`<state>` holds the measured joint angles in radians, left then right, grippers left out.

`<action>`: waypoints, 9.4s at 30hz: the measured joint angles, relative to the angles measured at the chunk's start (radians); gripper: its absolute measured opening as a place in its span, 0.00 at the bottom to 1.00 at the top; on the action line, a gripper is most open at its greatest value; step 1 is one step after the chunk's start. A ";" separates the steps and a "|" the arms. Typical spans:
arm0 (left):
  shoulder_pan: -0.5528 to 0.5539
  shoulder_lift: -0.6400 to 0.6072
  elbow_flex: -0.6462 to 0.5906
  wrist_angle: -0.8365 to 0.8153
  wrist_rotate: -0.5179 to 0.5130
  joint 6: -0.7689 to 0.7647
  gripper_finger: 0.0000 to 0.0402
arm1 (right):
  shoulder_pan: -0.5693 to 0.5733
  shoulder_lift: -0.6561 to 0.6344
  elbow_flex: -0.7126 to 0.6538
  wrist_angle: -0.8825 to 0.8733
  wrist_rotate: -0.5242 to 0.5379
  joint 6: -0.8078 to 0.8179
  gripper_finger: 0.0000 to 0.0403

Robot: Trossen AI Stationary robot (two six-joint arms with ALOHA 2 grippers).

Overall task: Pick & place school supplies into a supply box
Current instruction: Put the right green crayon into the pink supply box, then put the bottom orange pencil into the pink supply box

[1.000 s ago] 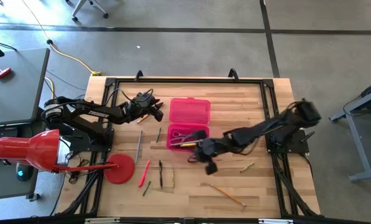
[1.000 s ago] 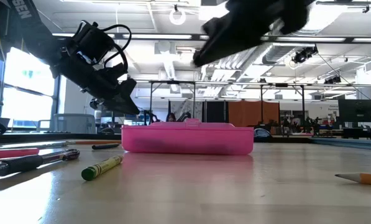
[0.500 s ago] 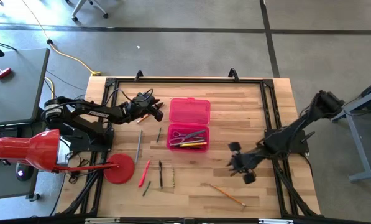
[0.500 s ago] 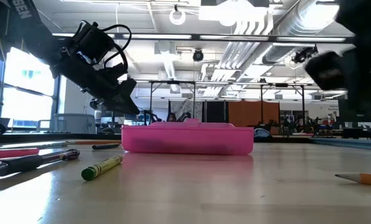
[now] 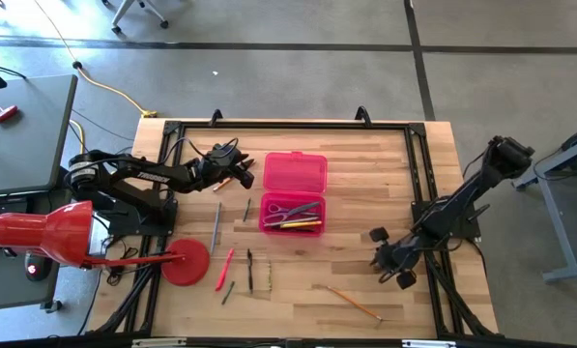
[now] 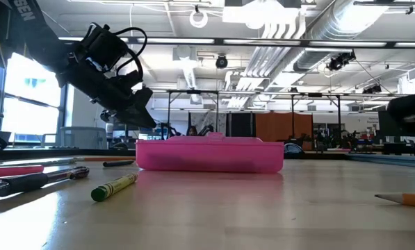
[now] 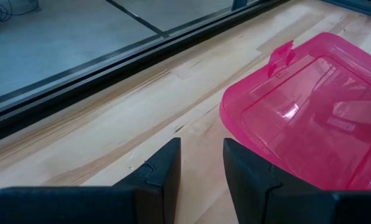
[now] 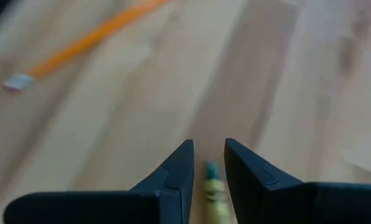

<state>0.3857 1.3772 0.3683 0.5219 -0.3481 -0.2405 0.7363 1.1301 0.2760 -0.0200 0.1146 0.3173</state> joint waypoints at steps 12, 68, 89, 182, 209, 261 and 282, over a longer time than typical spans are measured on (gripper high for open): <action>0.000 0.000 0.000 0.000 0.000 0.000 0.37 | 0.071 0.000 -0.083 0.085 0.134 -0.007 0.17; 0.000 0.000 0.000 -0.004 0.000 0.000 0.37 | 0.079 0.073 -0.097 0.558 0.597 -0.122 0.01; 0.000 0.000 0.000 -0.001 0.000 0.000 0.37 | -0.600 0.565 0.450 0.560 0.209 -0.160 0.00; 0.000 0.000 0.000 0.000 0.000 0.000 0.37 | 0.139 0.736 0.604 -0.044 0.520 0.779 0.21; 0.000 0.000 0.000 0.000 0.000 0.000 0.37 | -0.011 0.732 0.527 0.104 0.394 0.446 0.02; 0.000 0.000 0.000 0.000 0.000 0.000 0.37 | -0.712 0.599 0.561 0.655 -0.156 -0.467 0.00; 0.000 0.000 0.000 0.000 0.000 0.000 0.37 | -0.711 0.731 0.561 0.855 -0.012 -0.412 0.00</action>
<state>0.3855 1.3773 0.3679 0.5217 -0.3481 -0.2407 0.0254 1.8606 0.8368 0.8349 0.1024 -0.0948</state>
